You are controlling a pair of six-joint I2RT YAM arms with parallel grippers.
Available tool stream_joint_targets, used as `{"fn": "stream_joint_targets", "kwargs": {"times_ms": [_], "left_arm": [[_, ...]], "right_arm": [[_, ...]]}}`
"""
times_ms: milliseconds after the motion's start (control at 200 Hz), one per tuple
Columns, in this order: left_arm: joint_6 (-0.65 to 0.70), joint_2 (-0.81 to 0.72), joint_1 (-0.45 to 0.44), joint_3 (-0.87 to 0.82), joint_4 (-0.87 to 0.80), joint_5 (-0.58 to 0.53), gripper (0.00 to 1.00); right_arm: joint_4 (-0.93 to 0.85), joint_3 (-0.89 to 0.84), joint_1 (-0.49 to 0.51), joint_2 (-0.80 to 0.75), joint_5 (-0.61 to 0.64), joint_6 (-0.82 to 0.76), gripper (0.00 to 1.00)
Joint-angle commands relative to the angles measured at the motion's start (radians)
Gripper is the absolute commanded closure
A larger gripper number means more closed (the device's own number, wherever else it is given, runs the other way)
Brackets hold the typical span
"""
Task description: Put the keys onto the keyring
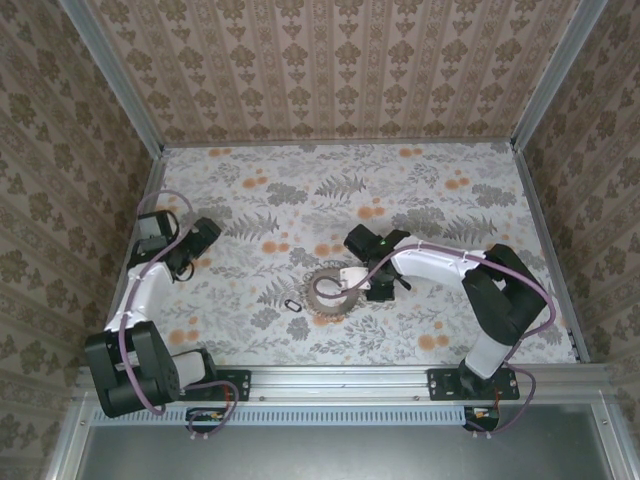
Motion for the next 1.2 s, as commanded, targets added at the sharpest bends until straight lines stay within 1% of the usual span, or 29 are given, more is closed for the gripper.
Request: {"fn": "stream_joint_targets", "kwargs": {"times_ms": [0,65,130,155,210,235,285,380,430,505,565,585,640,685,740,785,810,875,885,890,900,905,920,970,1010,1045,1080,1130,1195], "left_arm": [[0.007,0.018,-0.028,-0.017,0.052,-0.090,0.00],[0.013,0.013,-0.058,-0.029,0.074,-0.149,0.00],[0.036,0.003,-0.103,-0.041,0.099,-0.237,0.00],[0.060,0.000,-0.123,-0.045,0.115,-0.265,0.00],[0.145,-0.003,-0.169,-0.056,0.172,-0.289,0.00],[0.179,-0.001,-0.192,-0.054,0.185,-0.312,0.00],[0.218,0.008,-0.233,-0.036,0.173,-0.383,0.00],[0.280,0.001,-0.295,-0.028,0.200,-0.483,0.00],[0.298,-0.017,-0.319,-0.032,0.220,-0.530,0.00],[0.324,-0.049,-0.346,-0.029,0.236,-0.568,0.00],[0.338,-0.084,-0.357,-0.015,0.215,-0.586,0.00],[0.340,-0.100,-0.359,-0.012,0.211,-0.590,0.00],[0.336,-0.151,-0.372,-0.015,0.213,-0.621,0.00],[0.330,-0.194,-0.378,-0.027,0.228,-0.652,0.00],[0.367,-0.246,-0.385,-0.055,0.274,-0.667,0.00],[0.404,-0.282,-0.395,-0.080,0.319,-0.683,0.00],[0.424,-0.297,-0.400,-0.098,0.346,-0.692,0.00],[0.476,-0.334,-0.413,-0.154,0.427,-0.704,0.00],[0.482,-0.338,-0.415,-0.164,0.442,-0.703,0.00],[0.489,-0.340,-0.416,-0.168,0.446,-0.704,0.00],[0.500,-0.342,-0.418,-0.178,0.462,-0.705,0.00],[0.505,-0.342,-0.420,-0.183,0.469,-0.707,0.00],[0.518,-0.344,-0.426,-0.198,0.489,-0.713,0.00],[0.574,-0.331,-0.444,-0.240,0.550,-0.731,0.00],[0.620,-0.305,-0.451,-0.275,0.608,-0.723,0.00],[0.627,-0.270,-0.449,-0.318,0.720,-0.722,0.00],[0.642,-0.232,-0.451,-0.365,0.837,-0.716,0.00],[0.649,-0.181,-0.449,-0.410,0.942,-0.689,0.00],[0.685,-0.118,-0.452,-0.416,0.977,-0.658,0.00]], "right_arm": [[-0.067,-0.025,-0.028,-0.001,0.043,0.016,0.84],[-0.063,-0.043,-0.048,0.001,0.043,0.031,0.84],[-0.053,-0.065,-0.061,0.004,0.036,0.040,0.82],[-0.049,-0.071,-0.065,0.006,0.036,0.043,0.81],[-0.049,-0.083,-0.075,0.010,0.030,0.054,0.81],[-0.044,-0.088,-0.082,0.011,0.026,0.060,0.80],[-0.044,-0.099,-0.094,0.003,0.015,0.072,0.78],[-0.038,-0.117,-0.110,-0.043,-0.006,0.089,0.78],[-0.021,-0.133,-0.120,-0.096,-0.023,0.098,0.78],[0.003,-0.154,-0.138,-0.210,-0.077,0.105,0.77],[0.021,-0.165,-0.150,-0.296,-0.121,0.105,0.73],[0.024,-0.165,-0.154,-0.351,-0.138,0.105,0.72],[0.040,-0.163,-0.173,-0.442,-0.187,0.109,0.69],[0.065,-0.163,-0.193,-0.516,-0.233,0.122,0.67],[0.129,-0.171,-0.224,-0.604,-0.288,0.157,0.65],[0.212,-0.188,-0.255,-0.677,-0.339,0.205,0.58],[0.272,-0.205,-0.270,-0.716,-0.361,0.239,0.50],[0.463,-0.276,-0.315,-0.813,-0.388,0.351,0.33],[0.501,-0.287,-0.320,-0.828,-0.389,0.371,0.29],[0.515,-0.296,-0.323,-0.835,-0.388,0.381,0.26],[0.551,-0.309,-0.327,-0.850,-0.385,0.398,0.10],[0.569,-0.315,-0.330,-0.856,-0.382,0.410,0.05],[0.622,-0.338,-0.339,-0.871,-0.374,0.438,0.01],[0.790,-0.413,-0.365,-0.929,-0.319,0.541,0.00],[0.905,-0.472,-0.384,-0.964,-0.255,0.627,0.00],[0.986,-0.518,-0.399,-0.987,-0.189,0.691,0.00],[1.042,-0.564,-0.412,-1.004,-0.122,0.740,0.00],[1.092,-0.622,-0.433,-1.025,-0.045,0.777,0.00],[1.124,-0.690,-0.459,-1.042,0.071,0.818,0.00]]}}
